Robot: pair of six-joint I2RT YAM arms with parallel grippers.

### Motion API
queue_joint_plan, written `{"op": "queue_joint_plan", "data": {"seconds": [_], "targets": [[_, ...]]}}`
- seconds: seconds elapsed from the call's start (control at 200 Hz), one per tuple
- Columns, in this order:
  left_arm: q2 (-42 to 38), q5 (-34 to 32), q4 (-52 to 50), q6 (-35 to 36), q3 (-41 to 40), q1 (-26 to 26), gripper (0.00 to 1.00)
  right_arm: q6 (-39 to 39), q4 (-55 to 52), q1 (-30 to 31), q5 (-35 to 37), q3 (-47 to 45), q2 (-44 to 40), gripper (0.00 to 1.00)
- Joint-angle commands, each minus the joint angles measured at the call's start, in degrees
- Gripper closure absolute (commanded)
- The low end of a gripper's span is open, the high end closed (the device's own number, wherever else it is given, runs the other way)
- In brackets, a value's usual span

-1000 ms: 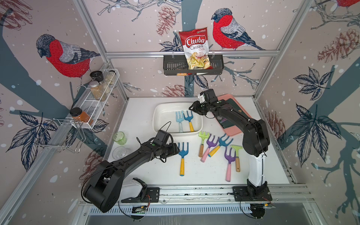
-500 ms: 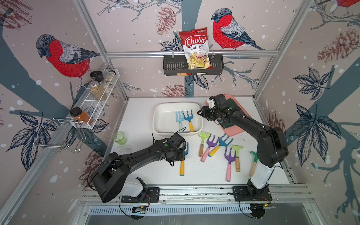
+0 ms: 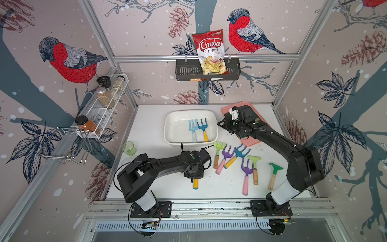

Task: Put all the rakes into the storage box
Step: Pick up the rake at the center of the board.

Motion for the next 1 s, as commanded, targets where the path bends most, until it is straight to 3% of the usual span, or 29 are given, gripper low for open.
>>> {"op": "queue_joint_plan", "data": {"seconds": [0.0, 0.07, 0.395, 0.755, 0.995], "targets": [[0.9, 0.5, 0.4, -0.1, 0.2, -0.5, 0.85, 0.8, 2.4, -0.1, -0.6, -1.8, -1.3, 0.51], [0.1, 0.0, -0.8, 0.1, 1.6, -0.4, 0.9, 1.2, 2.9, 0.1, -0.9, -2.6, -1.8, 0.51], [-4.4, 1.3, -8.5, 3.5, 12.8, 2.2, 0.95, 2.1, 1.8, 1.1, -0.6, 0.3, -2.7, 0.5], [-3.1, 3.6, -13.3, 13.5, 28.0, 14.0, 0.95, 3.6, 1.2, 4.2, -1.5, 7.2, -0.5, 0.49], [0.1, 7.7, -11.9, 17.2, 32.7, 18.9, 0.95, 5.2, 3.4, 8.7, -1.5, 8.7, 2.9, 0.49]]}}
